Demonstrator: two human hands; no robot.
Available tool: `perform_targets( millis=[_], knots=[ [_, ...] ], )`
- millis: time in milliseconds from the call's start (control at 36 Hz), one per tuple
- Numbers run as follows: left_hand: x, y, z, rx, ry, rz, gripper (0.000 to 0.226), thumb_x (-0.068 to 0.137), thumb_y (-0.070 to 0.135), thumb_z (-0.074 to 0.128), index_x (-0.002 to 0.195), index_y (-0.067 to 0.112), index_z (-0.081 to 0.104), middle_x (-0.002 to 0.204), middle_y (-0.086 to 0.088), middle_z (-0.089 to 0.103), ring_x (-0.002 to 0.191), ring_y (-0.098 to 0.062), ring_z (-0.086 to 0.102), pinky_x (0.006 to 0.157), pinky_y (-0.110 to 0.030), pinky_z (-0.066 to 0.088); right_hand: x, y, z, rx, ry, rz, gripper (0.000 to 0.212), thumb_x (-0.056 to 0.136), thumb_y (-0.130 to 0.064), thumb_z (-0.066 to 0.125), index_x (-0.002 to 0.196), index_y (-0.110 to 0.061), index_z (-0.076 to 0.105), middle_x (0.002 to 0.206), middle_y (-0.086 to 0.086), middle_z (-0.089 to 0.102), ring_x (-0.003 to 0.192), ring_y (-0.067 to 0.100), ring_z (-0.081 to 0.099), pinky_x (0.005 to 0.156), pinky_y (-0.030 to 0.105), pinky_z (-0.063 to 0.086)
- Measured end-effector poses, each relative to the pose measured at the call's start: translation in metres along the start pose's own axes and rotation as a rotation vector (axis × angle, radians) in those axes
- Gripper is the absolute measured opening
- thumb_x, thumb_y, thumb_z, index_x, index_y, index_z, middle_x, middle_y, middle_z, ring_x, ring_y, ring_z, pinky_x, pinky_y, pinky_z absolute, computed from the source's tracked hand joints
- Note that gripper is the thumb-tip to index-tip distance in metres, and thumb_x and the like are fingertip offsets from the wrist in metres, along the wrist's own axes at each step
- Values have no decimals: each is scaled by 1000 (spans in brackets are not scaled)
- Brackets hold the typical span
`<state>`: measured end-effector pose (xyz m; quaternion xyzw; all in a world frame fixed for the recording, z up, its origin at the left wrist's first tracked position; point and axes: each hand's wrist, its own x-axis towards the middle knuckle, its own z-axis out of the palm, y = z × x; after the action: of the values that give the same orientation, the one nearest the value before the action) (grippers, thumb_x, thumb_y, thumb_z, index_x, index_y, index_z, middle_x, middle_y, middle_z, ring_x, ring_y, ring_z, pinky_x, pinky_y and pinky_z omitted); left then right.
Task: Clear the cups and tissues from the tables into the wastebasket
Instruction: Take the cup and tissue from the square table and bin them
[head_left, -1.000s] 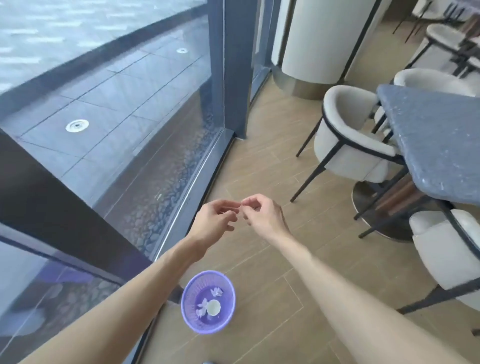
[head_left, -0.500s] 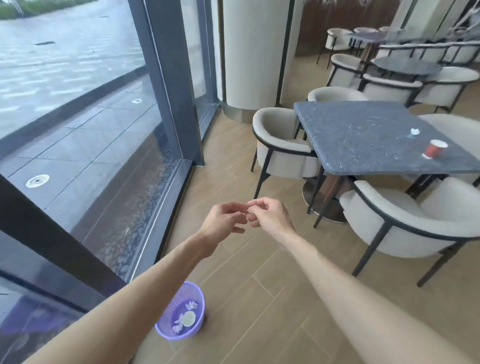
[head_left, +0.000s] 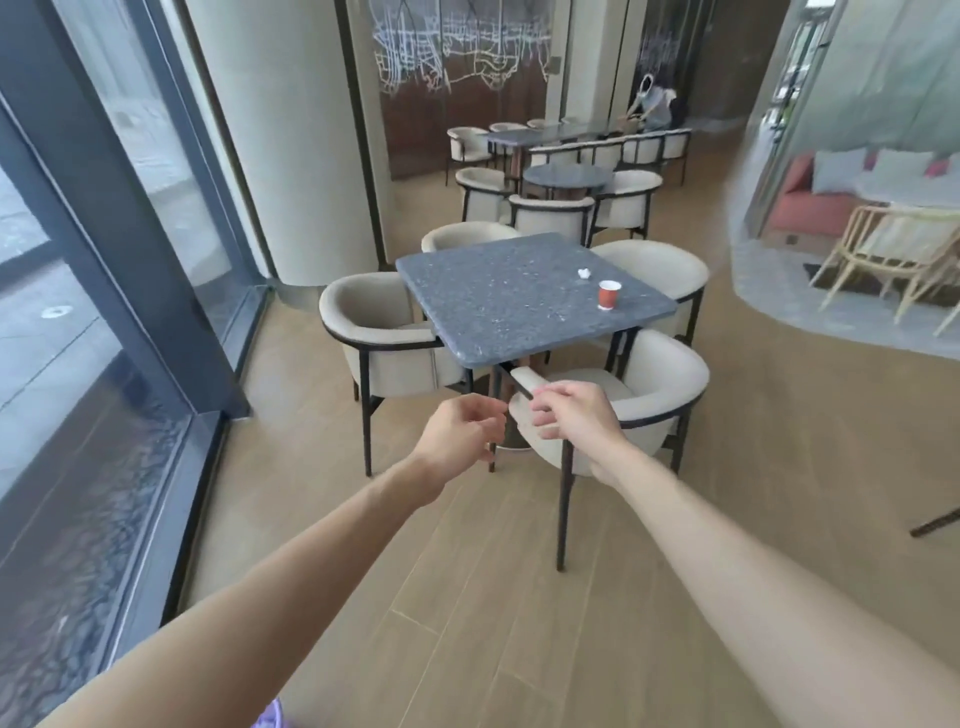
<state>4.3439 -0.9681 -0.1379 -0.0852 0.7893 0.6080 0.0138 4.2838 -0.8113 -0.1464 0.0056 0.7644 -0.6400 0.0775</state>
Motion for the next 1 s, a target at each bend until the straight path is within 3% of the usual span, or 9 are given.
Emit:
perform_targets(
  millis=[278,417,500,583,694,833,1000],
  knots=[
    [61,13,27,-63,-34,2,28,87,3,57,114,2,64,100,-13,68,84,-19,66,77,-38,61,29,9,-23,-14,0,34,10,82,-14,58,77,-15,67,77,6,61,70,16,54,63,30,46],
    [124,23,28,-119,-76,18,27,90,6,57,116,4,62,109,-20,67,95,-30,68,82,-44,60,74,1,-30,-86,74,32,16,86,-15,59,97,-12,70,83,2,68,75,14,64,71,30,57],
    [164,30,35,-160,-101,17,24,90,8,58,113,5,63,105,-22,67,89,-26,67,80,-41,61,102,-6,-40,-110,122,26,17,85,-14,60,98,-12,70,86,0,68,79,14,66,75,32,59],
    [198,36,47,-175,-142,15,25,91,8,56,115,6,63,114,-18,66,102,-28,67,77,-37,61,131,-12,-53,-109,166,39,19,85,-16,60,102,-12,69,89,1,68,79,15,66,77,32,58],
    [242,48,70,-190,-214,11,25,92,9,57,115,4,63,119,-19,65,90,-23,67,82,-45,60,165,-14,-77,-115,250,77,18,82,-20,62,98,-19,71,91,1,72,84,18,70,79,39,59],
    [287,60,107,-204,-272,1,18,93,8,55,108,10,65,117,-15,67,86,-20,67,65,-33,57,190,-14,-113,-112,321,85,19,85,-16,61,100,-15,71,93,-1,70,81,15,68,74,31,58],
    [328,77,173,-192,-347,4,12,93,6,56,98,13,65,109,-13,67,81,-20,66,62,-30,58,221,-2,-177,-60,423,113,13,84,-13,61,94,-15,70,89,2,69,77,16,66,72,31,58]
  ],
)
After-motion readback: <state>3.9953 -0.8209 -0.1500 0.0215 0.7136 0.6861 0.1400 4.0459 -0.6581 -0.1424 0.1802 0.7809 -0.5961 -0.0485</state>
